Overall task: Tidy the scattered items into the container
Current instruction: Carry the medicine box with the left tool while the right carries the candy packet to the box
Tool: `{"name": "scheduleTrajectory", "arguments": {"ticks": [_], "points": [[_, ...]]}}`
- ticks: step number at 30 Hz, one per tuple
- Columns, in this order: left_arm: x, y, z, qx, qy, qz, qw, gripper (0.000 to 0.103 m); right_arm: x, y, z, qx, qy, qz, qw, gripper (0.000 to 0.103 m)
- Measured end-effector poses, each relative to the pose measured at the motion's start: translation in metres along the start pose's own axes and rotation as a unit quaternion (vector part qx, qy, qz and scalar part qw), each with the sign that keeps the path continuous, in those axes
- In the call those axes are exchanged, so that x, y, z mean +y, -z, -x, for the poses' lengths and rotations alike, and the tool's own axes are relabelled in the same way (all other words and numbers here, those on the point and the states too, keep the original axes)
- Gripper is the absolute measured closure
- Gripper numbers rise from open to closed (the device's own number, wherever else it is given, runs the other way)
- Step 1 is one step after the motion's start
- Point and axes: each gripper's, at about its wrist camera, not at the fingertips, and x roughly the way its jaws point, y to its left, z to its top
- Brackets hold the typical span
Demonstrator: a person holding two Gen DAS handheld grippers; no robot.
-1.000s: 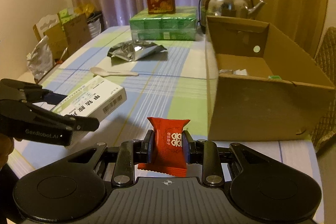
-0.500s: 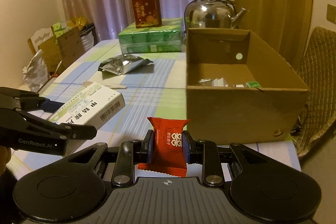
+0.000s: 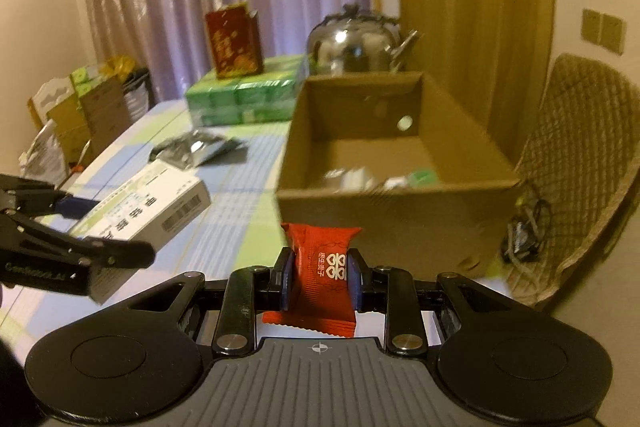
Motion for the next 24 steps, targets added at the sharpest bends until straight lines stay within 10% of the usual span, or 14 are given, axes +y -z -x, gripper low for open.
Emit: {"name": "scheduleTrajectory", "arguments": {"ticks": [11, 24], "points": [[-0.030, -0.078, -0.031, -0.033, 0.040, -0.027, 0.9983, 0.036, -0.050, -0.064, -0.016, -0.041, 0.026, 0.015, 0.999, 0.078], [-0.050, -0.145, -0.114, -0.021, 0.061, -0.021, 0.9977, 0.036, -0.090, -0.084, -0.095, 0.020, 0.026, 0.039, 0.999, 0.078]]}}
